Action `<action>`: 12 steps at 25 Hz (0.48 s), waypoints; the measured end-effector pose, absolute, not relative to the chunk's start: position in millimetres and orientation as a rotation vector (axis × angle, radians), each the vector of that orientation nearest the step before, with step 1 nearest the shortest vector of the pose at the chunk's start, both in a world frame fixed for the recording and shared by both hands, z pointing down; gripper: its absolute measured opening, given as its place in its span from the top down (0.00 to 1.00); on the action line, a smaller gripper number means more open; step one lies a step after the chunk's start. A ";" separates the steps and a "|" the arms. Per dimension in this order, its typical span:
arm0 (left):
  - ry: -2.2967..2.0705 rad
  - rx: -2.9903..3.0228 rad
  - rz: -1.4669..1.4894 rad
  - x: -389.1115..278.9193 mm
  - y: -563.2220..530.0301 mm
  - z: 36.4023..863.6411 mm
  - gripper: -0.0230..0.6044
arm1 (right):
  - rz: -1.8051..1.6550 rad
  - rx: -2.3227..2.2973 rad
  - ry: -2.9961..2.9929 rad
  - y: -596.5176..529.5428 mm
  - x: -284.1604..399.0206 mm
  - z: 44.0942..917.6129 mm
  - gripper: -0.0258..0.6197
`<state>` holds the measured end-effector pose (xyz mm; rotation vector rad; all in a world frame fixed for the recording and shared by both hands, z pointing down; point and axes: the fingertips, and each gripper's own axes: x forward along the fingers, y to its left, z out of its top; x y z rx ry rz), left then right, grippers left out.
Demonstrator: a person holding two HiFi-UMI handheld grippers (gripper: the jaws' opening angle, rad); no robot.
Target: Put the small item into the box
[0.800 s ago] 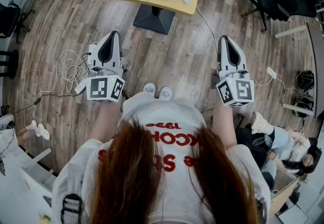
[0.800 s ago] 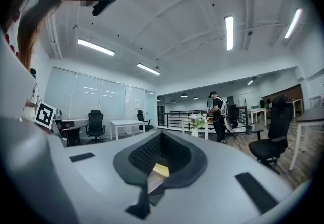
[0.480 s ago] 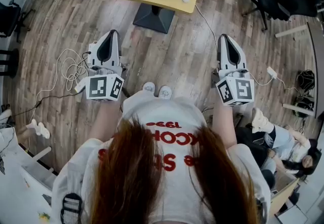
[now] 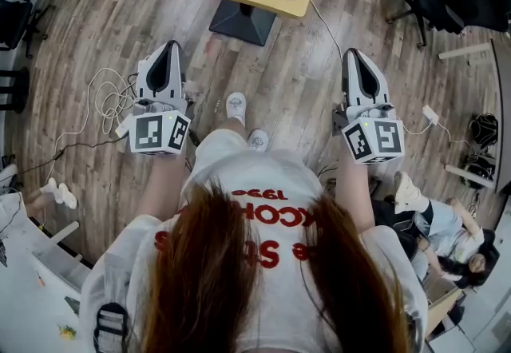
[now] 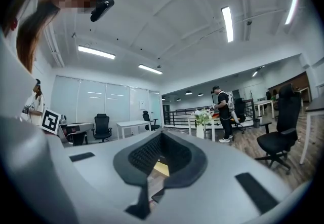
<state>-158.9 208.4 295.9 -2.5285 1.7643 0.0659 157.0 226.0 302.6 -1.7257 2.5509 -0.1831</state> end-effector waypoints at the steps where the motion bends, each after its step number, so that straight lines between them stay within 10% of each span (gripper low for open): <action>1: 1.762 -2.532 0.067 -158.0 202.3 297.2 0.95 | -0.187 -1.728 2.550 221.3 157.9 303.7 0.95; 12: 1.645 -2.602 0.114 -144.1 82.1 297.2 0.95 | -0.180 -1.782 2.516 116.2 154.4 301.6 0.95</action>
